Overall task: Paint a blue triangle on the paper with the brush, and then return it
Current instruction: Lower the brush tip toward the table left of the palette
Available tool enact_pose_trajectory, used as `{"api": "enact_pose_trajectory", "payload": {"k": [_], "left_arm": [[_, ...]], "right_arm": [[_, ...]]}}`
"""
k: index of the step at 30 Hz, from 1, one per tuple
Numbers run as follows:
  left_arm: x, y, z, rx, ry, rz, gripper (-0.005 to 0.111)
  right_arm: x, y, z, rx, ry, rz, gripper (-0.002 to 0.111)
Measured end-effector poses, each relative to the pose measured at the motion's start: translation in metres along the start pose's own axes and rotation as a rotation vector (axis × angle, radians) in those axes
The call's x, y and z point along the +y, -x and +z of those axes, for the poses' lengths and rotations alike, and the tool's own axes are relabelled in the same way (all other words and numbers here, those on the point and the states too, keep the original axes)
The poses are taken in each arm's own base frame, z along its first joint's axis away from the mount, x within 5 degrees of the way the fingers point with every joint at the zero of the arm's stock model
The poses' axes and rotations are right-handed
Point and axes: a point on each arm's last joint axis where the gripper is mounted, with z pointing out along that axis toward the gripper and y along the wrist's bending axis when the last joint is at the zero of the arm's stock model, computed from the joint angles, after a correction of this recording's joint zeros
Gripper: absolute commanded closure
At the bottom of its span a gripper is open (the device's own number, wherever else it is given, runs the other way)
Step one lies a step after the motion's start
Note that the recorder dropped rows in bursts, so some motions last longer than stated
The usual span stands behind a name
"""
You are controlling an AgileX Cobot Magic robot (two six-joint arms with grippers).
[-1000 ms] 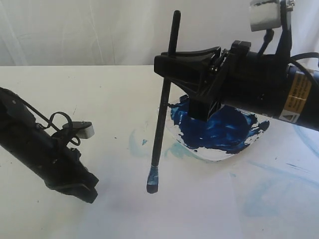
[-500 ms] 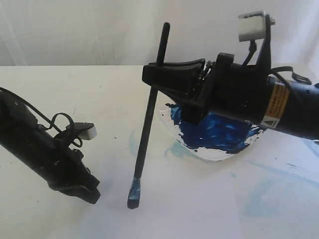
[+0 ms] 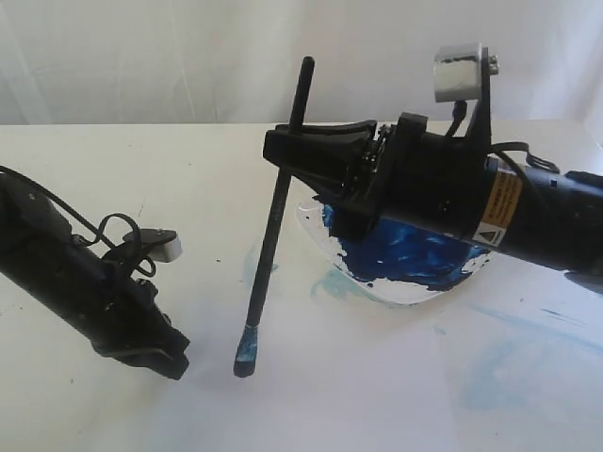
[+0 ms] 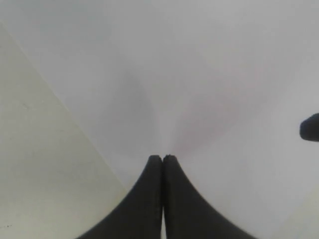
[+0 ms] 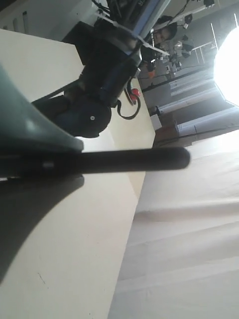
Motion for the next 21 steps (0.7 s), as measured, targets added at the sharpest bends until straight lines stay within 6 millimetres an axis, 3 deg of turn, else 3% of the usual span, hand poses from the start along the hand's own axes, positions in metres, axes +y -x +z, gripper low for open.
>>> {"api": "enact_pose_trajectory", "payload": {"k": [7, 15, 21], "left_arm": [[0.001, 0.000, 0.001, 0.001, 0.003, -0.002, 0.107], [0.001, 0.000, 0.001, -0.001, 0.004, -0.002, 0.107], [0.001, 0.000, 0.001, -0.002, 0.006, -0.002, 0.107]], "right_arm": [[-0.002, 0.004, 0.005, -0.024, -0.140, 0.042, 0.108], [0.033, 0.016, 0.009, -0.051, -0.304, -0.072, 0.108], [0.049, 0.002, 0.004, -0.043, -0.396, -0.094, 0.108]]}}
